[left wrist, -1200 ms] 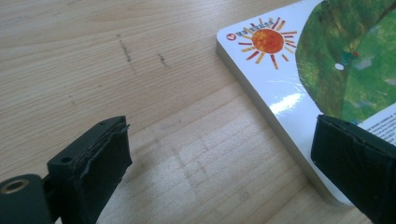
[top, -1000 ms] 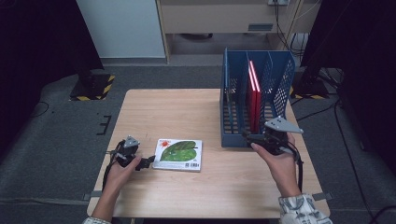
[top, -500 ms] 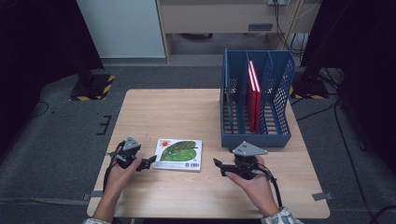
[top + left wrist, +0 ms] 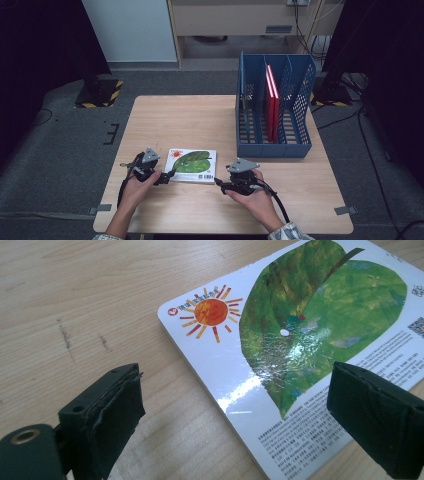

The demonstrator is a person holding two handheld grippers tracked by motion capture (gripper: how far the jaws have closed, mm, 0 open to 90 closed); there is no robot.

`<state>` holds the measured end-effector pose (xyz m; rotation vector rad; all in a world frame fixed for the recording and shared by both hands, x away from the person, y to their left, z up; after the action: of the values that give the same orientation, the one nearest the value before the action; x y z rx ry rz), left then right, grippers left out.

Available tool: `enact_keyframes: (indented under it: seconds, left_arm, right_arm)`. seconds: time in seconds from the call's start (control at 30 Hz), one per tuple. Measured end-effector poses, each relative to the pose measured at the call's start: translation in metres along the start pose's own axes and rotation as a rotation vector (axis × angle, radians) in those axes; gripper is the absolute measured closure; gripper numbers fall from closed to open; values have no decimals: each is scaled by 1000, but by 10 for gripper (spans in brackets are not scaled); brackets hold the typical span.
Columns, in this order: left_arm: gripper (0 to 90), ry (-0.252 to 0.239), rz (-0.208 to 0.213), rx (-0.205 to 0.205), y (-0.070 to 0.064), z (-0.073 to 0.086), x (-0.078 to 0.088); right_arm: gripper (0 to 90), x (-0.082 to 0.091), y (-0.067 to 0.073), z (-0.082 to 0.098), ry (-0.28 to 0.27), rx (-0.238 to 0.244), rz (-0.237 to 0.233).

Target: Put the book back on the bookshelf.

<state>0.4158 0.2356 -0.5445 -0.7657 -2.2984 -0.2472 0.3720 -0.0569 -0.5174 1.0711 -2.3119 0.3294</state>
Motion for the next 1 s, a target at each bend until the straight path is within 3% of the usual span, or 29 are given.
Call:
enact_keyframes:
  seconds: [0.1, 0.23, 0.33, 0.47, 0.53, 0.63, 0.77, 1.0]
  left_arm:
    - [76, -4, 14, 14, 0, -3, -6]
    - [83, 22, 21, -5, -3, -2, -14]
    - [81, 21, 20, -12, -5, -3, -14]
    - [70, 26, 27, 7, -3, -2, -16]
    - [69, 28, 34, 17, -2, -1, -18]
    - [104, 24, 78, 51, 0, 1, -18]
    - [153, 5, 119, 71, -4, 3, -20]
    - [147, -2, 115, 74, -6, 4, -19]
  right_arm:
    - [282, -10, -2, 2, 28, 10, 2]
    - [232, -19, -5, 6, 57, 3, 6]
    - [203, -21, -6, 4, 47, 5, 20]
    - [189, -28, -7, 2, 45, -10, 22]
    - [214, -32, -7, 2, 45, -17, 12]
    - [290, -38, -6, 4, 56, -18, -23]
    - [281, -44, -3, 9, 84, -17, -38]
    - [281, -54, -2, 11, 98, -22, -62]
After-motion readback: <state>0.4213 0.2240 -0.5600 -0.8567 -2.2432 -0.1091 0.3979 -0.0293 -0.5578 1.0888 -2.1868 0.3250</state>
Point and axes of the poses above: each handheld gripper's, and its own axes: x roughly backward along the jaws, z roughly out of its underside, y roughly to its left, the point moved 4 cm from there along -x, roughly forward along the jaws, and after that the axes turned 2 degrees about x, right-handed, at the moved point
